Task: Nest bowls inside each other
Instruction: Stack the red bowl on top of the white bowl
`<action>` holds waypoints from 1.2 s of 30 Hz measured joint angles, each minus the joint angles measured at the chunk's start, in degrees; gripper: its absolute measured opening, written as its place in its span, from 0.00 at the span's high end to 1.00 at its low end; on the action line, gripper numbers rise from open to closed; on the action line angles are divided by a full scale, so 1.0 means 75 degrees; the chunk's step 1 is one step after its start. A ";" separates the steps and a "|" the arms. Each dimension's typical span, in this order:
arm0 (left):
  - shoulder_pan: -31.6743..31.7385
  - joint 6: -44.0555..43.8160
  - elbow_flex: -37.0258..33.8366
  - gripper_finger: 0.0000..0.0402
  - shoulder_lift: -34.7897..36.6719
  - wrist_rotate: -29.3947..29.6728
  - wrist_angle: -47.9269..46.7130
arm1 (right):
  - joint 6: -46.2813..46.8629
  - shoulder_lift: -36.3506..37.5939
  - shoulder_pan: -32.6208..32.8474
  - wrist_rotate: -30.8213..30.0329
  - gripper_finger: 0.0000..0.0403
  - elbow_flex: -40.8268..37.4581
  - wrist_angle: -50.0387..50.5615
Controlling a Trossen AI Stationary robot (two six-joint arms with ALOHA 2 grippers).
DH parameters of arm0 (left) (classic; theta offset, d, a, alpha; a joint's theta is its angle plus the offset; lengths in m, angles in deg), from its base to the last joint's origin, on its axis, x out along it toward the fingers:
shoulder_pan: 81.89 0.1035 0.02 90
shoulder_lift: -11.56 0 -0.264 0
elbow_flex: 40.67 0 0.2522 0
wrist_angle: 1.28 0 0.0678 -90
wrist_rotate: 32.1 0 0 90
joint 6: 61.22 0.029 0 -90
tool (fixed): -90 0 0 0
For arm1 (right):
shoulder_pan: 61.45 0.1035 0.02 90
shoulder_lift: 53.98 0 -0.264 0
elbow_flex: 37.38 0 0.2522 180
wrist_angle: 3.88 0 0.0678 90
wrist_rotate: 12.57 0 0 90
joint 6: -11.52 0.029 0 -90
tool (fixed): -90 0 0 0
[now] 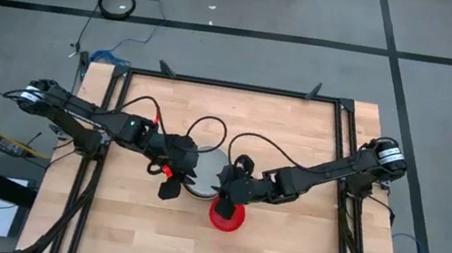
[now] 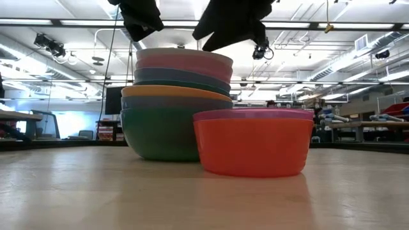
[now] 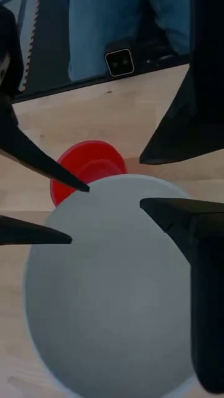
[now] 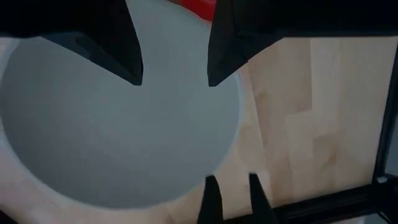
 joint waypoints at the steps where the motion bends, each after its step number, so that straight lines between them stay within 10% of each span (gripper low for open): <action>1: 0.0000 0.0000 0.0000 0.74 0.0000 0.0008 0.0006 | -0.0021 0.0003 0.0000 -0.0006 0.58 -0.0003 -0.0008; 19: -0.0422 -0.1467 0.0283 0.74 0.0650 0.0228 -0.2398 | 0.2926 0.2459 0.1161 -0.1530 0.59 -0.0003 0.5140; 36: -0.1621 -0.1454 0.0289 0.74 -0.1085 0.0213 0.1566 | 0.5889 0.2416 0.2379 -0.2418 0.59 -0.0003 0.8180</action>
